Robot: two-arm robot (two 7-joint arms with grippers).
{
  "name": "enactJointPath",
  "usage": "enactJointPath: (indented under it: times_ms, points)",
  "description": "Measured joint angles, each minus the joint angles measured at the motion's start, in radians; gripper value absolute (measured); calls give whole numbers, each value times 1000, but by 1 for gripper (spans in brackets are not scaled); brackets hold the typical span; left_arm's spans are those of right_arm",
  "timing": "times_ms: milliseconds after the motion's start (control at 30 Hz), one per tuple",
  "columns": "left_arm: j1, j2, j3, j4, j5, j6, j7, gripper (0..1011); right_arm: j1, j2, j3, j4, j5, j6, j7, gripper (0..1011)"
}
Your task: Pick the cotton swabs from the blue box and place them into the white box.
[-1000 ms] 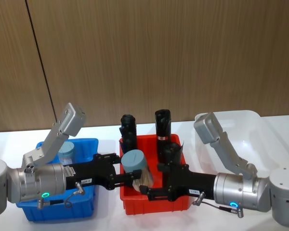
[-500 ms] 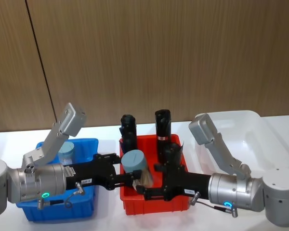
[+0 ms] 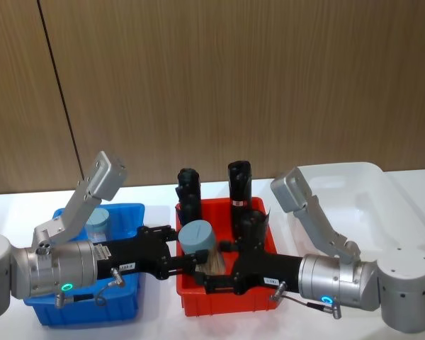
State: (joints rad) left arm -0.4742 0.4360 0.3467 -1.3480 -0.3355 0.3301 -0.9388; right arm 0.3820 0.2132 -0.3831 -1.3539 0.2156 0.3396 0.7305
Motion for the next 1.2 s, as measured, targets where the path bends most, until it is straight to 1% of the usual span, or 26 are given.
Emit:
enactJointPath:
  times_ms: [400, 533, 567, 633, 667, 700, 733, 800, 900, 967, 1000, 1033, 1100, 1133, 1200]
  points:
    - [0, 0, 0, 0, 0, 0, 0, 651, 9, -8, -11, 18, 8, -7, -6, 1002]
    - [0, 0, 0, 0, 0, 0, 0, 650, 12, -9, -14, 22, 9, -9, -7, 964]
    - [0, 0, 0, 0, 0, 0, 0, 651, 12, -9, -14, 23, 9, -9, -8, 951]
    - [0, 0, 0, 0, 0, 0, 0, 651, 14, -11, -17, 25, 11, -10, -9, 882]
    - [0, 0, 0, 0, 0, 0, 0, 651, 14, -11, -17, 25, 11, -10, -9, 882]
    - [0, 0, 0, 0, 0, 0, 0, 651, 14, -11, -18, 25, 12, -10, -10, 823]
    - [0, 0, 0, 0, 0, 0, 0, 651, 15, -11, -19, 26, 13, -11, -11, 809]
    - [0, 0, 0, 0, 0, 0, 0, 651, 15, -11, -20, 26, 13, -11, -12, 731]
    - [0, 0, 0, 0, 0, 0, 0, 653, 15, -11, -21, 26, 14, -11, -13, 669]
    - [0, 0, 0, 0, 0, 0, 0, 693, 15, -11, -22, 26, 15, -11, -13, 659]
    - [0, 0, 0, 0, 0, 0, 0, 735, 16, -11, -22, 26, 16, -12, -13, 658]
    - [0, 0, 0, 0, 0, 0, 0, 746, 16, -10, -23, 25, 17, -12, -13, 654]
    - [0, 0, 0, 0, 0, 0, 0, 810, 16, -10, -24, 24, 21, -12, -14, 654]
    - [0, 0, 0, 0, 0, 0, 0, 822, 16, -9, -24, 24, 22, -12, -14, 654]
    - [0, 0, 0, 0, 0, 0, 0, 898, 16, -9, -25, 21, 23, -12, -15, 654]
